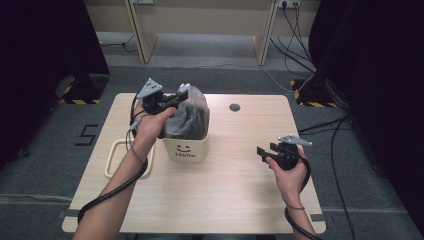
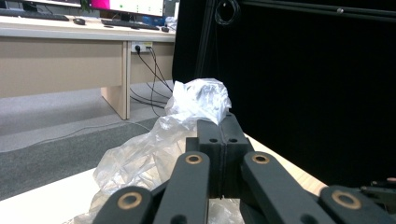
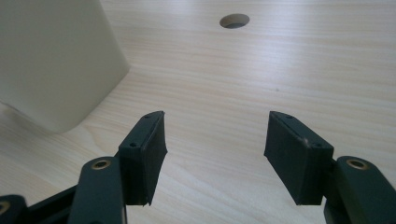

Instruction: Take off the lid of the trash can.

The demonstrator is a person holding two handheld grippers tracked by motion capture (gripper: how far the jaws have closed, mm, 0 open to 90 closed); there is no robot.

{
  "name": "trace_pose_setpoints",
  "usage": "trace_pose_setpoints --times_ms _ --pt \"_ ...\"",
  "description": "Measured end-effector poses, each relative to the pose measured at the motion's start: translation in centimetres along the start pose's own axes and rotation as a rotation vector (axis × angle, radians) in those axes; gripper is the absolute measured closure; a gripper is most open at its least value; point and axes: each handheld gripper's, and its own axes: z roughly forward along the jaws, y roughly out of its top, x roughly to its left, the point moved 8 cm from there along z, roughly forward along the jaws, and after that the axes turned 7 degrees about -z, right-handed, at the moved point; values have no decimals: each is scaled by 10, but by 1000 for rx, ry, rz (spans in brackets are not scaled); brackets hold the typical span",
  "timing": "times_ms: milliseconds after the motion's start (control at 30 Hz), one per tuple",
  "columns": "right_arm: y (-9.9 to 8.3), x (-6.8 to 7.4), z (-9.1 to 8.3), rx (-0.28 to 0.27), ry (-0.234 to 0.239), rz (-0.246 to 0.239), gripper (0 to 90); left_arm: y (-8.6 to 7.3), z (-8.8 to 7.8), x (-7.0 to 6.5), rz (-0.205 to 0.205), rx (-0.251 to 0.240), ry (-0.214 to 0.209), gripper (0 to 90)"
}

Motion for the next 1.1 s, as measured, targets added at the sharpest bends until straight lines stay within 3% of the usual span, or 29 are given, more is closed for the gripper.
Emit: trace_pose_setpoints --times_ms 500,833,1100 --pt "-39 -12 -7 -25 -24 49 416 11 -4 -4 11 -49 -4 899" --pt "-59 -23 -10 -39 -50 44 402 22 -8 -9 32 -77 -14 899" --pt "-66 -30 -10 -62 -49 42 380 29 -11 -11 40 -95 -14 899"
